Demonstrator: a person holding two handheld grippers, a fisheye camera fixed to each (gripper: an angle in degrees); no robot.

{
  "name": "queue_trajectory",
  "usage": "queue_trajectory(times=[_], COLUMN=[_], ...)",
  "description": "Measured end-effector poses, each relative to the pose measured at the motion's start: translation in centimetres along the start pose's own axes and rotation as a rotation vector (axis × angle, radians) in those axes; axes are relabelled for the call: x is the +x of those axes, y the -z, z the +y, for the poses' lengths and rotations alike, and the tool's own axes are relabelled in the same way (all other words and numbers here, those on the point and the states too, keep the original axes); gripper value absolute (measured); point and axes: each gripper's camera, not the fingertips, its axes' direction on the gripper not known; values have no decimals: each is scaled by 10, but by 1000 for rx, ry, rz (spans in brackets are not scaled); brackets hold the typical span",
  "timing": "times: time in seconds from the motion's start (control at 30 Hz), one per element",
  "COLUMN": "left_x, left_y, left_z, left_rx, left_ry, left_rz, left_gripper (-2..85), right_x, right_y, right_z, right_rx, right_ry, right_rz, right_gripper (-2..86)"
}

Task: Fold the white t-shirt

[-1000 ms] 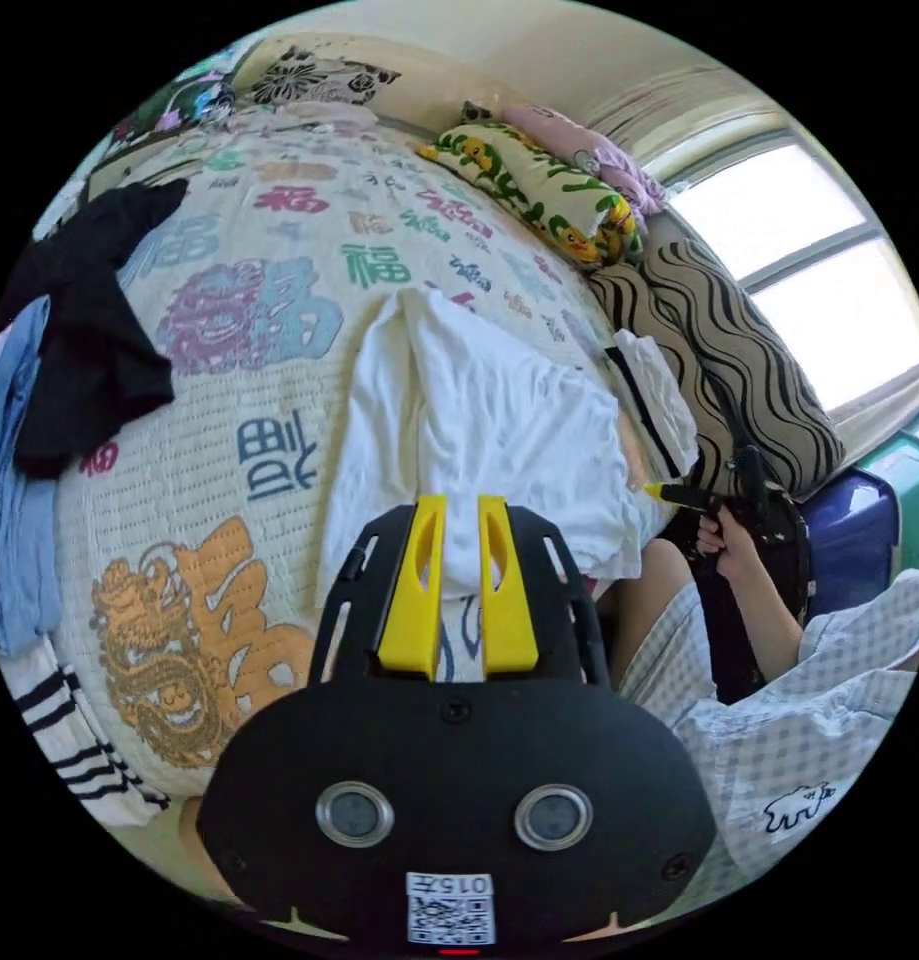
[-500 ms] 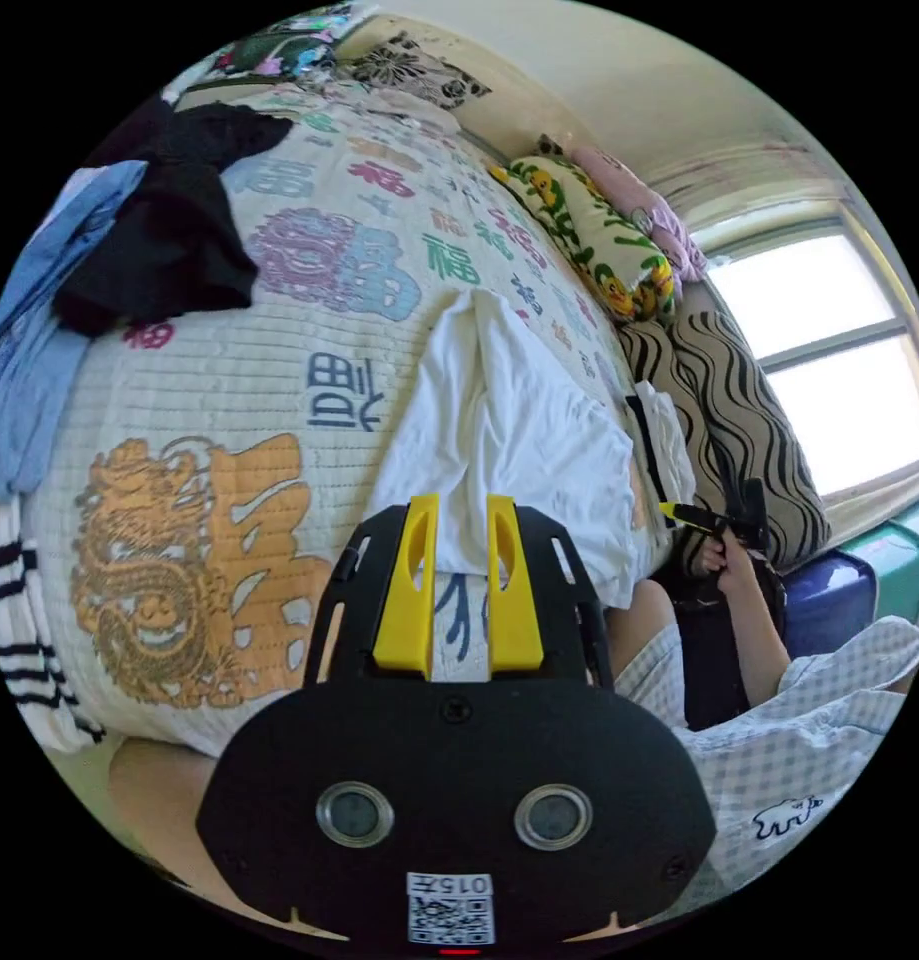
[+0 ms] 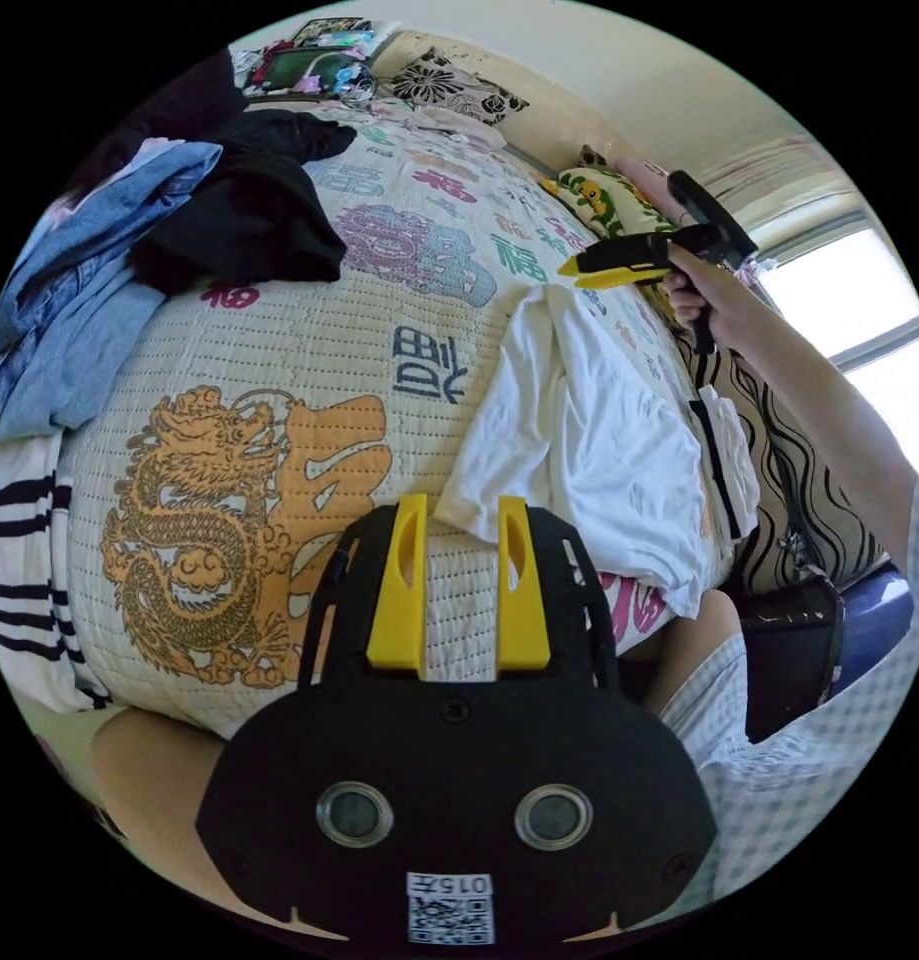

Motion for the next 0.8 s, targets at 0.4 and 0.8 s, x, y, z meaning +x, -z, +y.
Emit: queue_trajectory(times=[0.4,0.8], left_x=[-26,-29], left_y=[-5,86], left_z=[35,103], left_rx=[88,372], left_ry=[48,11], left_rz=[221,248], left_gripper=[-6,-7], right_x=[-33,-72], right_y=[-60,43], right_z=[-75,-95], right_rx=[-230,14], right_ry=[90,238], right_rz=[234,-64], right_gripper=[14,8])
